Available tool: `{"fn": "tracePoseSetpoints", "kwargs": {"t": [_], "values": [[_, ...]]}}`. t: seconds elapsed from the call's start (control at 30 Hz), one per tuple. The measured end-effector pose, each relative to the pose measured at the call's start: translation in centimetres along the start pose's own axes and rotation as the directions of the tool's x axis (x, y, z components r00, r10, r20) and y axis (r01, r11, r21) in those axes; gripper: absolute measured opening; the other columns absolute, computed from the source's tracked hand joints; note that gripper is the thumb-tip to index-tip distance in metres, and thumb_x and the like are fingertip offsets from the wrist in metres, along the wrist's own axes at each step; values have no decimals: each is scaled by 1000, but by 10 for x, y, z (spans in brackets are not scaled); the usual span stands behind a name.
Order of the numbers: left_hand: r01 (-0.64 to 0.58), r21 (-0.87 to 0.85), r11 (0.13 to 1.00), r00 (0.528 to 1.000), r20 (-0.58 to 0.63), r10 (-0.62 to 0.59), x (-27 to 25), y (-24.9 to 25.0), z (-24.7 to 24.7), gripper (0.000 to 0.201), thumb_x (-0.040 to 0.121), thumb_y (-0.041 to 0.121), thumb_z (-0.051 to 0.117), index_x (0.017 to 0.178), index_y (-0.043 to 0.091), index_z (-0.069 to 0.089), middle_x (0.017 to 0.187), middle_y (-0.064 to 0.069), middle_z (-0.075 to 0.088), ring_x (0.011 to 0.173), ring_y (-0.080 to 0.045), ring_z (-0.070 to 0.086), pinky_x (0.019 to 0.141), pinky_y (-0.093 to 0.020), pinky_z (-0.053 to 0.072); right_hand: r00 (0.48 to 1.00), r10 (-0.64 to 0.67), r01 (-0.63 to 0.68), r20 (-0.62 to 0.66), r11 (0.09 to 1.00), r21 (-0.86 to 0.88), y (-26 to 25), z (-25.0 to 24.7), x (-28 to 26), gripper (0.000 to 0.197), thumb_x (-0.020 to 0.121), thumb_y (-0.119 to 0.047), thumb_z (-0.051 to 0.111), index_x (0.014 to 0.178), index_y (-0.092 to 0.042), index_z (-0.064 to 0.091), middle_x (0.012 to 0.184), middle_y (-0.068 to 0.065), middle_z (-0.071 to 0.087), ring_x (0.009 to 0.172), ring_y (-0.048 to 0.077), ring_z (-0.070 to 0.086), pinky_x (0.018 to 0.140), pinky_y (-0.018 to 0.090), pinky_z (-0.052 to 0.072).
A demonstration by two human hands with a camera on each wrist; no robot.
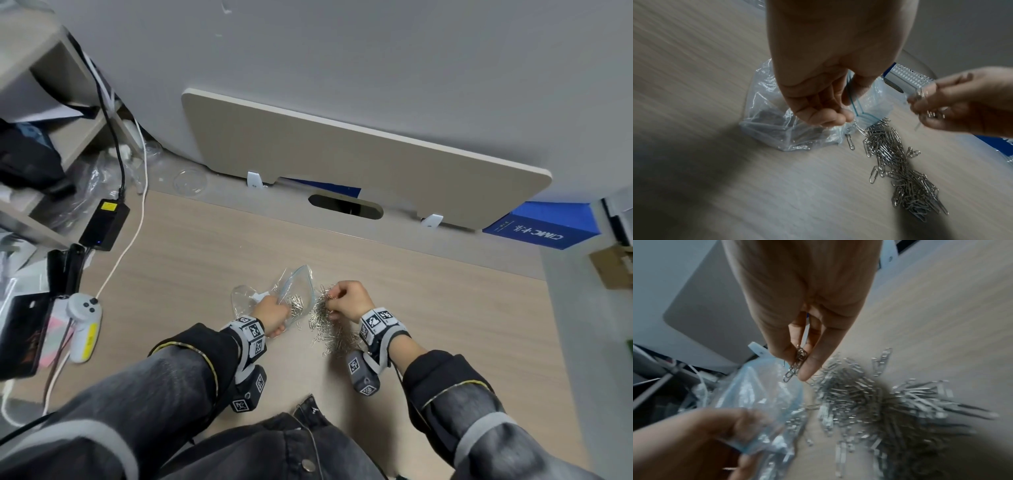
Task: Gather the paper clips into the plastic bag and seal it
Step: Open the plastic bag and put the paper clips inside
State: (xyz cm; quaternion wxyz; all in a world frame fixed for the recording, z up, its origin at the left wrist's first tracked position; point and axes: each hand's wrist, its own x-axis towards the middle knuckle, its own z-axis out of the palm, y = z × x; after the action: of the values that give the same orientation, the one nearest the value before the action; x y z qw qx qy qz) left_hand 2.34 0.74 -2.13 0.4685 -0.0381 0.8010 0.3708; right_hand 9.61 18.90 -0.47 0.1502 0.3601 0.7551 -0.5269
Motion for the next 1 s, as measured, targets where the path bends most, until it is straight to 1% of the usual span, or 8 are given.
{"fn": "tracePoseSetpoints", "kwargs": {"t": [0.13, 0.23, 0.37, 0.5, 0.63, 0.77, 0.93, 1.0], "values": [[-2, 23, 1000, 1000, 29, 1, -1, -1, 2, 32, 82, 5, 36, 106, -6, 55, 59, -10, 56, 42, -19, 46, 37, -19, 32, 995, -99, 100, 32, 995, -13, -33, 25, -2, 23, 73, 3, 73, 69, -16, 61, 69, -1, 57, 60, 23, 64, 70, 47, 60], [3, 46, 999, 998, 60, -6, -3, 1, -1, 22, 81, 2, 42, 99, 0, 55, 55, -10, 55, 39, -19, 46, 34, -17, 34, 988, -131, 136, 81, 989, -53, -43, 39, -7, 20, 75, 3, 69, 73, -16, 64, 69, 0, 60, 59, 23, 63, 68, 43, 60], [23, 58, 998, 999, 43, -25, -1, 1, -9, 17, 83, 4, 46, 95, 0, 57, 51, -8, 54, 35, -18, 46, 34, -18, 35, 987, -159, 158, -1, 983, -88, -37, 23, -10, 16, 82, 0, 61, 87, -12, 72, 78, 0, 67, 66, 18, 63, 70, 33, 58], [12, 44, 999, 999, 50, -14, -2, -2, -10, 29, 83, 3, 43, 108, -3, 56, 53, -8, 54, 38, -18, 46, 34, -19, 34, 988, 18, -36, -156, 993, -108, -9, -8, -8, 16, 88, -8, 56, 78, -14, 67, 81, 8, 72, 71, 27, 71, 71, 44, 61], [-13, 59, 998, 997, 81, 8, -2, 2, -3, 29, 84, 3, 43, 108, -4, 57, 53, -8, 54, 39, -18, 46, 36, -21, 35, 945, 287, -316, -159, 925, -210, 33, -18, -18, 19, 83, -15, 65, 99, -4, 66, 96, 12, 71, 87, 31, 71, 79, 41, 60], [-30, 77, 997, 994, 106, 22, -4, 0, 2, 25, 84, 2, 42, 104, -2, 56, 54, -7, 53, 39, -17, 46, 34, -19, 34, 897, 408, -439, -167, 864, -247, 43, -10, -36, 13, 87, -12, 57, 91, 0, 58, 94, 18, 67, 95, 35, 69, 83, 38, 57], [-36, 80, 996, 993, 112, 27, -6, -8, 0, 29, 82, 3, 45, 109, -2, 56, 53, -7, 52, 39, -17, 45, 35, -20, 33, 898, 431, -425, -83, 901, 83, 37, 5, -34, 6, 84, 3, 56, 85, 1, 61, 86, 22, 67, 76, 36, 70, 73, 54, 59], [-36, 85, 996, 994, 106, 27, -7, -11, -2, 33, 83, 3, 45, 112, -3, 56, 53, -7, 52, 37, -16, 45, 34, -20, 33, 907, 419, -403, -34, 890, 211, 29, 3, -36, 6, 89, 4, 54, 93, 4, 59, 80, 18, 63, 68, 32, 66, 64, 46, 61]]}}
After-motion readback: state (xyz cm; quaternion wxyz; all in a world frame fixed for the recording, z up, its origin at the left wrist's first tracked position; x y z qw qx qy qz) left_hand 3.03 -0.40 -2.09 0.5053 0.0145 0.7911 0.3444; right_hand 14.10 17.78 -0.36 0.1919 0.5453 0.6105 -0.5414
